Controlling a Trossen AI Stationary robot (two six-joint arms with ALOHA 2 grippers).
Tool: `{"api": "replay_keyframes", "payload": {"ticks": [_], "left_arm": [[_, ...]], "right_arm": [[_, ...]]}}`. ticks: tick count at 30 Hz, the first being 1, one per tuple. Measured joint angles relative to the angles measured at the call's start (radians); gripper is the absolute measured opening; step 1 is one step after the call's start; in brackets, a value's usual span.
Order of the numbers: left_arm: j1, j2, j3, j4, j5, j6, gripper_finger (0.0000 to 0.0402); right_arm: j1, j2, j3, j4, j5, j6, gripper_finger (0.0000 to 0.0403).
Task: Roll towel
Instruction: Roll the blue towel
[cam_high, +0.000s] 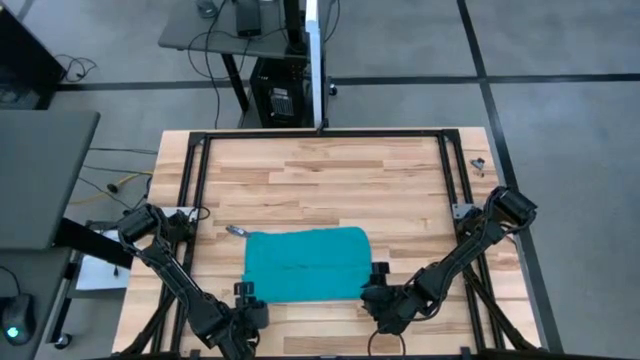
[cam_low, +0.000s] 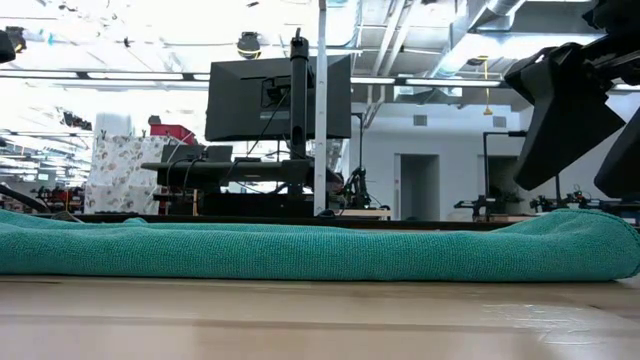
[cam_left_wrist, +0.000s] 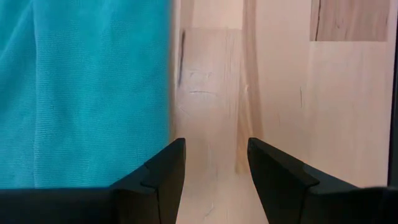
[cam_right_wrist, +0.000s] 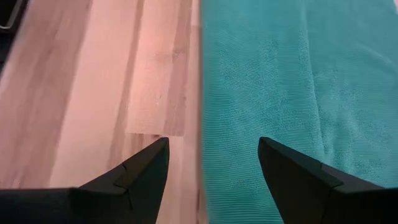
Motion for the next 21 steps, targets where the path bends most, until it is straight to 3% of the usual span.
{"api": "replay_keyframes", "payload": {"ticks": [11,21], "left_arm": [[0.014,0.000,-0.002,-0.005,-0.133,0.063,0.0158],[0.025,0.000,-0.091,0.043,-0.137,0.059,0.0158]], "right_arm": [[-0.002,0.000,-0.016,0.015,0.001,0.010,0.0238],[-0.007,0.000,-0.016,0.045,0.001,0.010,0.0238]]}}
